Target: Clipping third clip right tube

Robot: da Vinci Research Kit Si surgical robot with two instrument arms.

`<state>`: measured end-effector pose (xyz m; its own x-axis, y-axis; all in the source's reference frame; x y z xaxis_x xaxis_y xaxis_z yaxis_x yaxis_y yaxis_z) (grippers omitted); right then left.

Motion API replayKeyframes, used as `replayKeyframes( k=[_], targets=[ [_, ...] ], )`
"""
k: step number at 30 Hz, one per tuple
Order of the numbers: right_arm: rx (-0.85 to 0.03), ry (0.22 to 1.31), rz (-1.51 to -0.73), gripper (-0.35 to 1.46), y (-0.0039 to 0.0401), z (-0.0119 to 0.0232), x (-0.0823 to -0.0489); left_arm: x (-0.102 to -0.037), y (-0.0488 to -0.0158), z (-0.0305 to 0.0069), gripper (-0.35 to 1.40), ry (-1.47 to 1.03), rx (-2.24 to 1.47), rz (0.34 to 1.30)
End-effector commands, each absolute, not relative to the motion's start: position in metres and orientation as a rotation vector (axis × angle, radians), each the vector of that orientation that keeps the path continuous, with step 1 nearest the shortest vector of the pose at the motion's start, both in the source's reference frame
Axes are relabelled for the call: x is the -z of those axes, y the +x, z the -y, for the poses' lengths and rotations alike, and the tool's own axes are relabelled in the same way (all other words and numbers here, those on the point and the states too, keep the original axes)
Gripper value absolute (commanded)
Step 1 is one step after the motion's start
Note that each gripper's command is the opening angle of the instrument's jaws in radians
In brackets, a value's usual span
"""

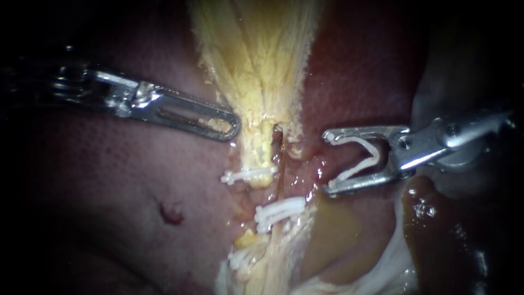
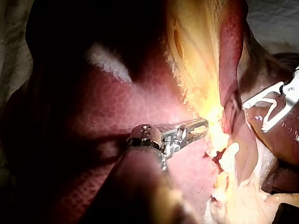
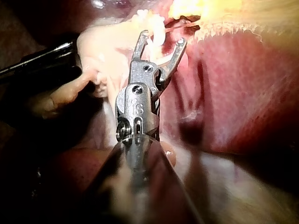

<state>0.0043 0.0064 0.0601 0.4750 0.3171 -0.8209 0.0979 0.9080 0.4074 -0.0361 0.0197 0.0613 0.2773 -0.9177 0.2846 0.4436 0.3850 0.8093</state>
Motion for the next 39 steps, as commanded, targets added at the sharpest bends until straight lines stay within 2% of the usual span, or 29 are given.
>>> replayKeyframes(
  k=[1, 7, 15, 23, 27, 35, 39],
  targets=[
    [-0.139, 0.433, -1.076, 0.5, 0.0043, -0.0064, -0.0601, -0.0613, -0.0361, -0.0197, -0.35, 0.675, 1.013, 0.846],
    [-0.132, 0.432, -1.078, 0.5, 0.0043, -0.0064, -0.0601, -0.06, -0.0347, -0.0205, -0.35, 0.682, 1.013, 0.845],
    [-0.131, 0.434, -1.079, 0.5, 0.0044, -0.0064, -0.06, -0.0568, -0.0299, -0.0219, -0.35, 0.651, 1.041, 0.848],
    [-0.122, 0.457, -1.09, 0.5, 0.0059, -0.0065, -0.0602, -0.0563, -0.0295, -0.022, -0.35, 0.65, 1.046, 0.854],
    [-0.178, 0.505, -1.083, 0.5, 0.0075, -0.0062, -0.0615, -0.0562, -0.0295, -0.0219, -0.35, 0.65, 1.046, 0.854],
    [-0.283, 0.582, -1.062, 0.5, 0.0106, -0.0056, -0.0666, -0.0559, -0.0296, -0.0217, -0.35, 0.649, 1.048, 0.853],
    [-0.346, 0.618, -1.092, 0.5, 0.0116, -0.0061, -0.0686, -0.0559, -0.0296, -0.0217, -0.35, 0.648, 1.048, 0.853]
  ],
)
